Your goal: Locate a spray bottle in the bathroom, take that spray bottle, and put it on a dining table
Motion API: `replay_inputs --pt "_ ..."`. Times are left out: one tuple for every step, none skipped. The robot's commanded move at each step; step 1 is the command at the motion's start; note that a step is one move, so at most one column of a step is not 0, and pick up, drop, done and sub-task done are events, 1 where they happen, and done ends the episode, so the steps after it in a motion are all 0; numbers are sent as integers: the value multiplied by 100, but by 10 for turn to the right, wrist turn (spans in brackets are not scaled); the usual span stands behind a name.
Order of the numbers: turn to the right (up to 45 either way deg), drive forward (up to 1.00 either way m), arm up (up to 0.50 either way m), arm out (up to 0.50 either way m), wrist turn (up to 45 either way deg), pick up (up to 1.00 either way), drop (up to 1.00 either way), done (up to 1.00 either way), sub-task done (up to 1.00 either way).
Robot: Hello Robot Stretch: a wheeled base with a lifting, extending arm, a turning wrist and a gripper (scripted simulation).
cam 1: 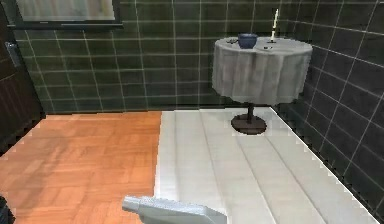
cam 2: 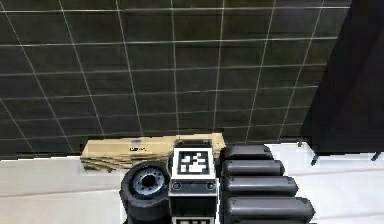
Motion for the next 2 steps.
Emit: replay_inputs --pt "0 100 0 0 0 0 0 0 0" --pt "0 60 0 0 0 0 0 0 0"
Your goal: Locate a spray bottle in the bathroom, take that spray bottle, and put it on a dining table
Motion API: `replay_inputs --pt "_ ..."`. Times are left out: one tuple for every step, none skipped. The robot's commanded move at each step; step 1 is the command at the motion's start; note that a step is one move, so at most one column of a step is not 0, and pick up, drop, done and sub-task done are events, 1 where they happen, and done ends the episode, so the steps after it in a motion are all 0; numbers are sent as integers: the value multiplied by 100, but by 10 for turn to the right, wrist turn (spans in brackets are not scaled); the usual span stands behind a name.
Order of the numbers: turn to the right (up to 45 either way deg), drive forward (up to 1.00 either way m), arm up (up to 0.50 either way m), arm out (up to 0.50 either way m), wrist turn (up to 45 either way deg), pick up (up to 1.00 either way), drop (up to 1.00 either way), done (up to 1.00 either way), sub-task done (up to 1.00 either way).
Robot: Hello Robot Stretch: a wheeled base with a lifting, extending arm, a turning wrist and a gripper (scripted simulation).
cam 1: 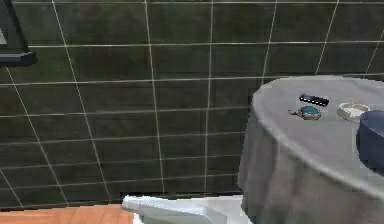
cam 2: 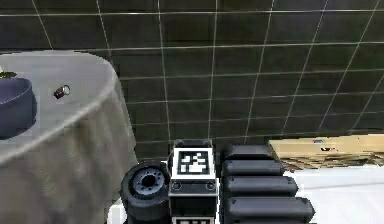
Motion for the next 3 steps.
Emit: replay_inputs --pt "-450 0 0 0 0 0 0 0 0" --pt "-450 0 0 0 0 0 0 0 0" --pt "-450 0 0 0 0 0 0 0 0"
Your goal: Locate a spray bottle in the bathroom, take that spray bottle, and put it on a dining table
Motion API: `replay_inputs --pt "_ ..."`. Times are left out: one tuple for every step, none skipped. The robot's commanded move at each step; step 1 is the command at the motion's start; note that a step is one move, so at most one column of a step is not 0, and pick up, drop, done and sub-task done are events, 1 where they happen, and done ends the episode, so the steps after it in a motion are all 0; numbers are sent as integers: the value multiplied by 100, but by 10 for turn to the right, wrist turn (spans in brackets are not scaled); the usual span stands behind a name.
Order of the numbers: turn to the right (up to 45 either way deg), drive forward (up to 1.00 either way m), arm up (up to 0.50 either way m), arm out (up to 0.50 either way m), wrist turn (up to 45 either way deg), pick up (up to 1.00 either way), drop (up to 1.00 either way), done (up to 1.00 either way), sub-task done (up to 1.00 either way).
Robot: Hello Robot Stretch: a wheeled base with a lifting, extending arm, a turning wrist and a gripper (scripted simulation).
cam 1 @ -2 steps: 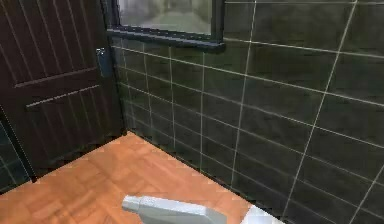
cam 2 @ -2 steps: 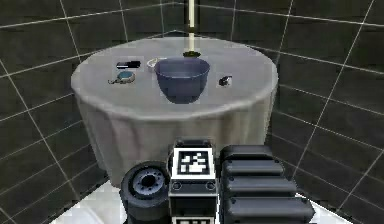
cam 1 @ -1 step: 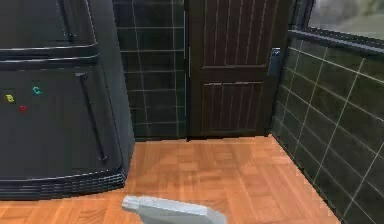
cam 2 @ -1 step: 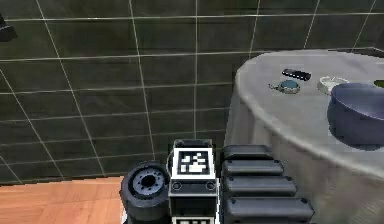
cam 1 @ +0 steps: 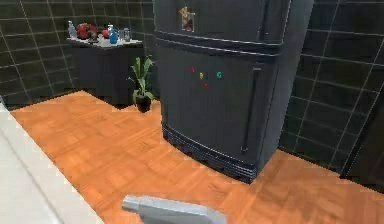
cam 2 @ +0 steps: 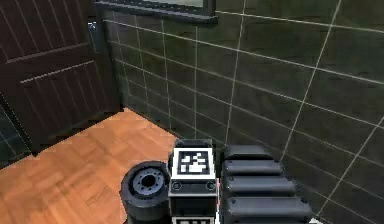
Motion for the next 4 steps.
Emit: replay_inputs --pt "450 0 0 0 0 0 0 0 0" --pt "450 0 0 0 0 0 0 0 0" --pt "300 0 0 0 0 0 0 0 0" --pt "-450 0 0 0 0 0 0 0 0"
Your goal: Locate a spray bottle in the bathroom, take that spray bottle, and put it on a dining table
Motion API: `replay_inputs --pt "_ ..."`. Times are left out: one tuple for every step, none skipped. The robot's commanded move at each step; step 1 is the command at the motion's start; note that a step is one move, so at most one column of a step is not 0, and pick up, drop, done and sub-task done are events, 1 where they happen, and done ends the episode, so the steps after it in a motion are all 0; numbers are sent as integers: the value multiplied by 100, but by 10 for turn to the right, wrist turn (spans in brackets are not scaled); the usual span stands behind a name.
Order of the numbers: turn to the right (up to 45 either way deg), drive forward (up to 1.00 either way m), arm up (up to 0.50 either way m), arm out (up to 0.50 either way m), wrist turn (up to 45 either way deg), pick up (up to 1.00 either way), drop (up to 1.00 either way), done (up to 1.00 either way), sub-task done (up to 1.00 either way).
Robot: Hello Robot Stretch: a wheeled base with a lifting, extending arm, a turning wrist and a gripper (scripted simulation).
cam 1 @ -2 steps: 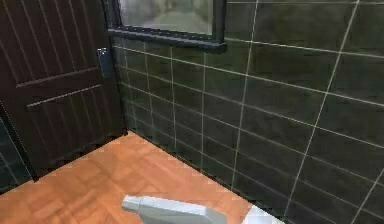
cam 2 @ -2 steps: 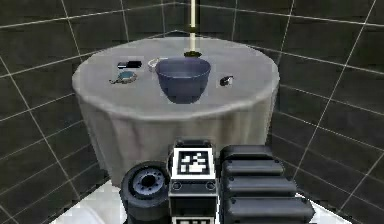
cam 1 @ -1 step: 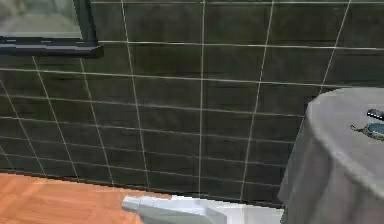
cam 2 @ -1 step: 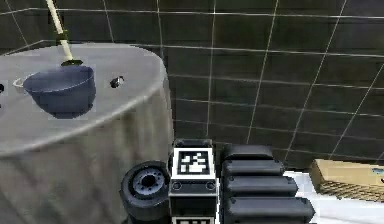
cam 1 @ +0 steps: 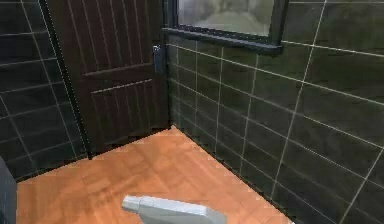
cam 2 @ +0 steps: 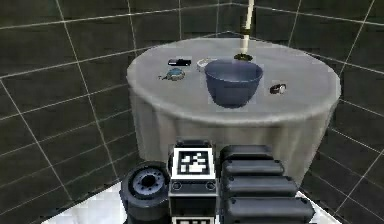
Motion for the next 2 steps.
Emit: replay_inputs --pt "-450 0 0 0 0 0 0 0 0" --pt "-210 0 0 0 0 0 0 0 0"
